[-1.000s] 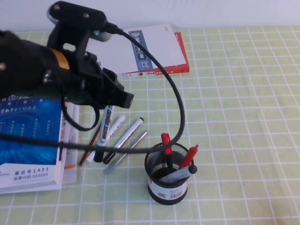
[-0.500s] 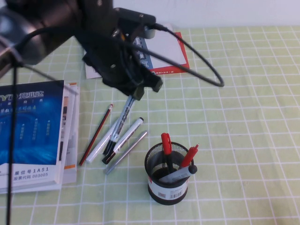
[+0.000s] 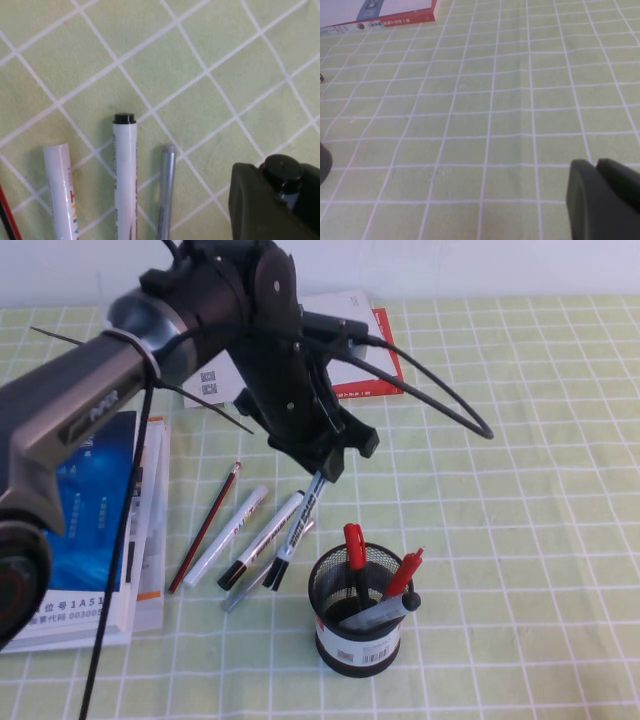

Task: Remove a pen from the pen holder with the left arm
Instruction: Place the pen on the table

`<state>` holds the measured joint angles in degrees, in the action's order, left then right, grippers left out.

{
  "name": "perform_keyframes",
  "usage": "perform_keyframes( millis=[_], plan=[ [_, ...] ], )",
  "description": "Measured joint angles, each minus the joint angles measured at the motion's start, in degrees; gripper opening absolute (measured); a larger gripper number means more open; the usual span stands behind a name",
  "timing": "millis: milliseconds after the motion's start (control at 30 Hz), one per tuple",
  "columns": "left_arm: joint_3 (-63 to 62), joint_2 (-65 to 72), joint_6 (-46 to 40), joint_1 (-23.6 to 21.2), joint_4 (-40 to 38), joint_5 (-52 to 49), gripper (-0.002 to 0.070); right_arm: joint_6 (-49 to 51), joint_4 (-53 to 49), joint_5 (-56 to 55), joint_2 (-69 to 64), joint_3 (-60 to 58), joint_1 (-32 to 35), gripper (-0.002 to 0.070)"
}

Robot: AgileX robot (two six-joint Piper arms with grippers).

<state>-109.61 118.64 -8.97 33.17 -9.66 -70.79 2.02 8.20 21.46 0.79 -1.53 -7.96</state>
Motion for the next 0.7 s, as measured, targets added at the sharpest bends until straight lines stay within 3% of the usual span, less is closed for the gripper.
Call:
perform_keyframes(
  millis=[700],
  plan=[
    [-0.6,6.4,-2.8,-0.1,-0.6,0.3,0.0119,0.0,0.0,0.0,0.0,0.0,0.0,-0.0014]
  ],
)
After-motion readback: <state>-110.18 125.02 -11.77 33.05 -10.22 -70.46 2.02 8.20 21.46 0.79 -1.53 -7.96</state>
